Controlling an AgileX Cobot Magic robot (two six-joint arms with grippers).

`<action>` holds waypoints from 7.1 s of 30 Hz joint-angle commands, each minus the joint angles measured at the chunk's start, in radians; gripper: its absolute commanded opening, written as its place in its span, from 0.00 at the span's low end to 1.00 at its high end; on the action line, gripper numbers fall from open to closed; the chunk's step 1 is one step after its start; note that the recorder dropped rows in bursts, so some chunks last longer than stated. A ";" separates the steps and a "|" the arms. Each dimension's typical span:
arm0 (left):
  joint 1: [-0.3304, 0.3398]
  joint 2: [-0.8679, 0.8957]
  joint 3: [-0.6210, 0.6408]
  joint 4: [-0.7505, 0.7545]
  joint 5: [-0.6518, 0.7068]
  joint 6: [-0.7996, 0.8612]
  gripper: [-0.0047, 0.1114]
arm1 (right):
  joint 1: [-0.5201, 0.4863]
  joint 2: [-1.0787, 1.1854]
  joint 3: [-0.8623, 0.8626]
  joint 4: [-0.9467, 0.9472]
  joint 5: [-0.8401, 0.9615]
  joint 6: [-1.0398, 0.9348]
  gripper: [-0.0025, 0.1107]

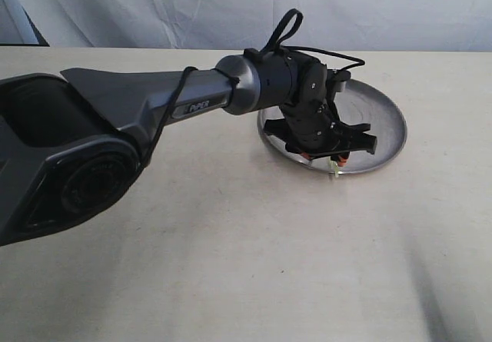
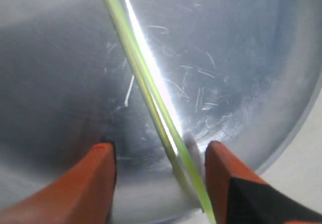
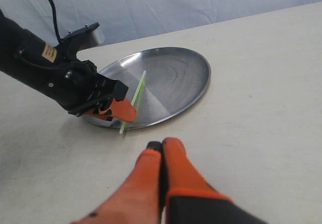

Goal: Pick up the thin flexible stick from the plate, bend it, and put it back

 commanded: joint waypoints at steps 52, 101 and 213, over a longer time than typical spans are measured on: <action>-0.012 -0.333 0.072 0.077 0.186 0.242 0.04 | 0.003 -0.006 0.004 0.000 -0.013 -0.002 0.02; -0.010 -1.204 1.078 -0.752 -0.060 1.099 0.04 | 0.003 0.232 -0.223 1.092 -0.022 -0.299 0.03; -0.009 -1.192 1.078 -1.193 -0.394 1.302 0.04 | 0.003 0.790 -0.410 1.489 0.451 -1.254 0.01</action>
